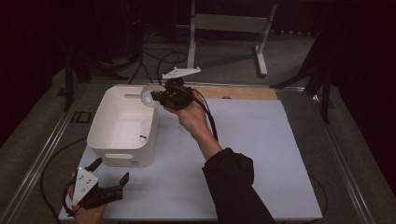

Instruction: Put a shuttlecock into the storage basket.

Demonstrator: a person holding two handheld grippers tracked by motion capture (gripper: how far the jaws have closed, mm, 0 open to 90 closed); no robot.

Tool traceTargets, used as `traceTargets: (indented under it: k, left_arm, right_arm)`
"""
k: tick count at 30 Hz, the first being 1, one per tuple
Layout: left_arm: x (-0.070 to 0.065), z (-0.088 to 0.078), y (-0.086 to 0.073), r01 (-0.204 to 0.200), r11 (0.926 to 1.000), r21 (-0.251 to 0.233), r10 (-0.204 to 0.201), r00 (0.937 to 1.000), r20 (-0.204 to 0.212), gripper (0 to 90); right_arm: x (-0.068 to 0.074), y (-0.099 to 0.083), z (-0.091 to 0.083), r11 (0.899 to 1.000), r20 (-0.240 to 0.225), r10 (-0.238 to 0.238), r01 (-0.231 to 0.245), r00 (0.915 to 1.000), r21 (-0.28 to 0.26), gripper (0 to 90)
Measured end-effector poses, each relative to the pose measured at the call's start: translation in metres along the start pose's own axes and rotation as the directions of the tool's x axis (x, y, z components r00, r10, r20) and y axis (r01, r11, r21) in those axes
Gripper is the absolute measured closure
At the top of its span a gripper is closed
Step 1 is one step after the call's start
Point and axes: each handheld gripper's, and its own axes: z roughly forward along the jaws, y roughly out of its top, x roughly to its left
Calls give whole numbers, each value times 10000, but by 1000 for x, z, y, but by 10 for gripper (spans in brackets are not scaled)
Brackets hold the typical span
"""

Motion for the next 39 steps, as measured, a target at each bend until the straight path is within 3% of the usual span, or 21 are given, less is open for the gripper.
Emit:
traceTargets:
  k: [16,17,19,20,23,26,31,35,39]
  left_arm:
    - [-1,0,0,-5,10000,-4,5,10000,18,3]
    - [-1,0,0,-4,10000,-11,4,10000,24,3]
    - [-1,0,0,-14,10000,-12,14,10000,21,3]
    - [-1,0,0,-2,10000,-17,2,10000,19,3]
    - [0,0,0,-14,10000,-3,14,10000,3,3]
    - [-1,0,0,-1,10000,-20,1,10000,9,3]
    - [-1,0,0,2,10000,-15,-2,10000,13,3]
    - [-1,0,0,-26,10000,9,26,10000,13,3]
    - [-1,0,0,-13,10000,-7,13,10000,9,3]
  right_arm:
    - [22,2,17,9999,-561,-162,164,9983,21,866]
    - [23,2,19,9999,-702,-119,120,9975,2,808]
    - [24,2,23,10000,-1105,-8,9,9939,9,551]
    - [24,2,24,9999,-1353,54,-38,9908,117,474]
    - [24,2,25,9994,-1041,43,-8,9946,336,284]
    - [20,2,21,9992,-593,29,-6,9982,399,220]
    - [11,-1,12,9989,-15,-201,201,9998,426,183]
    - [8,-2,7,9972,546,-569,541,9969,517,151]
    - [7,-3,4,9967,820,-678,639,9943,495,141]
